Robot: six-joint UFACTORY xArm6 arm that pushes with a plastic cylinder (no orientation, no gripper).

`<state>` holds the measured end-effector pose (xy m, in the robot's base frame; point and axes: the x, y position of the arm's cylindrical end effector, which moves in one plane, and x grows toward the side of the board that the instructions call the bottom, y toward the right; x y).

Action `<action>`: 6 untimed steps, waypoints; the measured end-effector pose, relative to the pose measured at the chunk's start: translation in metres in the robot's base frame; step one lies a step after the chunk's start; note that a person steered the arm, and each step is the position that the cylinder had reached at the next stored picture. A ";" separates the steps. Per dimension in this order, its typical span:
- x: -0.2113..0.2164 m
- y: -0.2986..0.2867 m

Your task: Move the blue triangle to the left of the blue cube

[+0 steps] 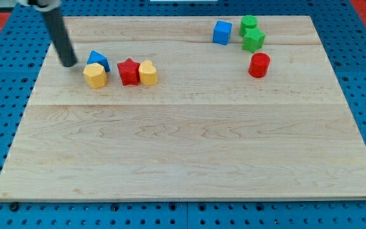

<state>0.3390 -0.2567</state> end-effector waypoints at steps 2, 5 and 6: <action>0.030 -0.039; -0.012 0.206; -0.020 0.231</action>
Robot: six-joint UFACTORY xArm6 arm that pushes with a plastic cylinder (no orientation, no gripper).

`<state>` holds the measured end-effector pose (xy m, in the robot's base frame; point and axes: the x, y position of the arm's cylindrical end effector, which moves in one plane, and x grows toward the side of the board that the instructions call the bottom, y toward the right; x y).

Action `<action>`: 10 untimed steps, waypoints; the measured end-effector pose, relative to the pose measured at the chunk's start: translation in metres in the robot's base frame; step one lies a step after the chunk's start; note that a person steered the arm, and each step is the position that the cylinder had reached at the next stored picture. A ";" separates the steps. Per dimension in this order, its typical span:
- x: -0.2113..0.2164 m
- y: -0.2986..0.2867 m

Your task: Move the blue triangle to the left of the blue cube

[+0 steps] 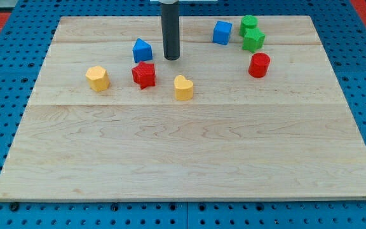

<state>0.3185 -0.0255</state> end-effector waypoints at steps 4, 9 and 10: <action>0.012 -0.056; -0.038 0.060; -0.038 0.043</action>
